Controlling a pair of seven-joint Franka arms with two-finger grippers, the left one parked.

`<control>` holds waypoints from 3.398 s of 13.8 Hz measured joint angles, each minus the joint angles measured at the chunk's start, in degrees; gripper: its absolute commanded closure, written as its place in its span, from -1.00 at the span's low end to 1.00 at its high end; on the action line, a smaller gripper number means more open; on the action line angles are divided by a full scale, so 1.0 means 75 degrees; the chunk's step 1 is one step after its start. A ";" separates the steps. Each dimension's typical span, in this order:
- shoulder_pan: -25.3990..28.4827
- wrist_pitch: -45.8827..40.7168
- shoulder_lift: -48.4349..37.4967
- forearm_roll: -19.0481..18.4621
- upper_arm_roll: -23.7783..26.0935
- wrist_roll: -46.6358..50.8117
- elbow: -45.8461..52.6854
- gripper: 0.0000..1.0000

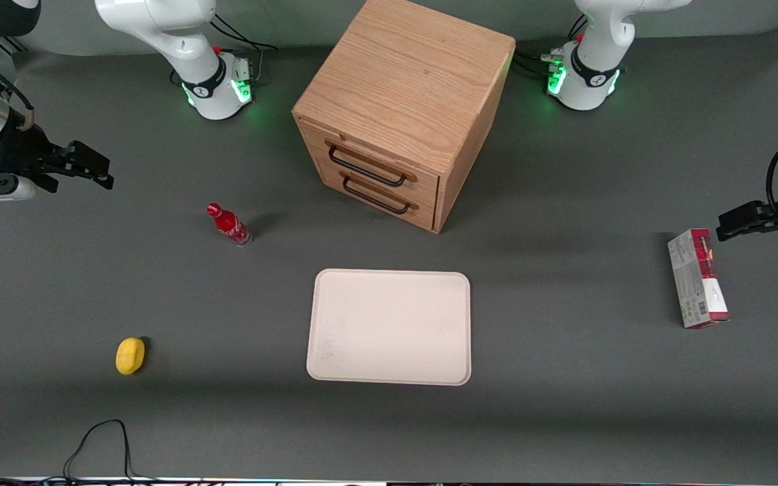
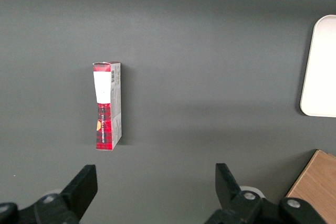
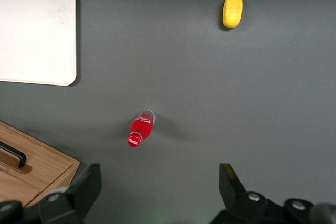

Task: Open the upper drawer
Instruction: 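Move the right gripper toward the upper drawer's black handle, then hook the right gripper onto the upper drawer's black handle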

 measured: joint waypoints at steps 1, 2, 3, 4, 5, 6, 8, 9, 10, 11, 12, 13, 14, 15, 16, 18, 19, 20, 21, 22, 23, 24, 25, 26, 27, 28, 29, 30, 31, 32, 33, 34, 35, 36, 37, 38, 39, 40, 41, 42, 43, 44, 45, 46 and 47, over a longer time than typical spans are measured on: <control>0.0000 0.0000 -0.0001 0.0000 0.0000 0.0003 0.0006 -1.00; 0.0002 0.0000 -0.0001 0.0001 0.0013 0.0005 0.0011 -1.00; 0.0006 0.0000 0.0004 0.0001 0.0072 0.0005 0.0021 -1.00; 0.0008 0.0000 0.0027 0.0003 0.0195 0.0005 0.0059 -1.00; 0.0014 0.0001 0.0086 0.0005 0.0398 0.0011 0.0140 -1.00; 0.0021 0.0001 0.0186 0.0009 0.0673 0.0012 0.0252 -1.00; 0.0041 0.0005 0.0513 0.0014 0.1449 0.0013 0.0525 -1.00; 0.0057 0.0011 0.0716 0.0015 0.1904 0.0016 0.0672 -1.00; 0.0075 0.0017 0.0937 0.0015 0.2358 0.0025 0.0834 -1.00; 0.0086 0.0022 0.1166 0.0014 0.2816 0.0029 0.1004 -1.00; 0.0096 0.0028 0.1370 0.0014 0.3242 0.0034 0.1156 -1.00; 0.0103 0.0030 0.1531 0.0013 0.3610 0.0035 0.1270 -1.00; 0.0106 0.0030 0.1678 0.0012 0.3982 0.0032 0.1376 -1.00; 0.0107 0.0030 0.1819 0.0012 0.4348 0.0009 0.1464 -1.00; 0.0107 0.0029 0.1986 0.0012 0.4724 -0.0054 0.1559 -1.00; 0.0106 0.0031 0.2367 0.0012 0.5283 -0.0498 0.1699 -1.00; 0.0105 0.0031 0.2571 0.0012 0.5454 -0.0763 0.1754 -1.00; 0.0102 0.0032 0.2761 0.0012 0.5564 -0.0999 0.1795 -1.00; 0.0095 0.0034 0.2936 0.0012 0.5642 -0.1204 0.1820 -1.00; 0.0093 0.0039 0.3107 0.0012 0.5701 -0.1345 0.1847 -1.00; 0.0092 0.0052 0.3268 0.0012 0.5746 -0.1433 0.1867 -1.00; 0.0090 0.0097 0.3418 0.0012 0.5794 -0.1495 0.1873 -1.00; 0.0086 0.0182 0.3571 0.0012 0.5873 -0.1517 0.1874 -1.00; 0.0090 0.0322 0.3716 0.0012 0.5957 -0.1518 0.1868 -1.00; 0.0097 0.0465 0.3836 0.0009 0.6023 -0.1518 0.1855 -1.00; 0.0106 0.0592 0.3925 0.0001 0.6052 -0.1518 0.1831 -1.00; 0.0109 0.0673 0.3993 -0.0017 0.6070 -0.1533 0.1797 -1.00; 0.0114 0.0730 0.4038 -0.0073 0.6081 -0.1585 0.1744 -1.00; 0.0117 0.0752 0.4083 -0.0194 0.6095 -0.1650 0.1698 -1.00; 0.0117 0.0770 0.4131 -0.0348 0.6102 -0.1732 0.1645 -1.00; 0.0117 0.0785 0.4197 -0.0430 0.6107 -0.1812 0.1625 -1.00; 0.0115 0.0798 0.4256 -0.0569 0.6106 -0.1861 0.1613 -1.00; 0.0115 0.0812 0.4328 -0.0738 0.6106 -0.1886 0.1580 -1.00; 0.0115 0.0850 0.4426 -0.0866 0.6105 -0.1916 0.1549 -1.00; 0.0115 0.0914 0.4531 -0.0939 0.6105 -0.1947 0.1543 -1.00; 0.0115 0.0981 0.4622 -0.0981 0.6105 -0.1980 0.1541 -1.00; 0.0116 0.1031 0.4697 -0.1008 0.6105 -0.2003 0.1538 -1.00; 0.0118 0.1055 0.4766 -0.1086 0.6107 -0.2014 0.1535 -1.00; 0.0120 0.1081 0.4817 -0.1165 0.6107 -0.2016 0.1525 -1.00; 0.0122 0.1115 0.4858 -0.1222 0.6107 -0.2021 0.1506 -1.00; 0.0128 0.1168 0.4896 -0.1287 0.6108 -0.2027 0.1480 -1.00; 0.0137 0.1196 0.4936 -0.1404 0.6109 -0.2031 0.1460 -1.00; 0.0149 0.1202 0.4992 -0.1515 0.6114 -0.2032 0.1457 -1.00; 0.0161 0.1216 0.5045 -0.1667 0.6115 -0.2041 0.1456 -1.00; 0.0164 0.1239 0.5098 -0.1847 0.6115 -0.2111 0.1456 -1.00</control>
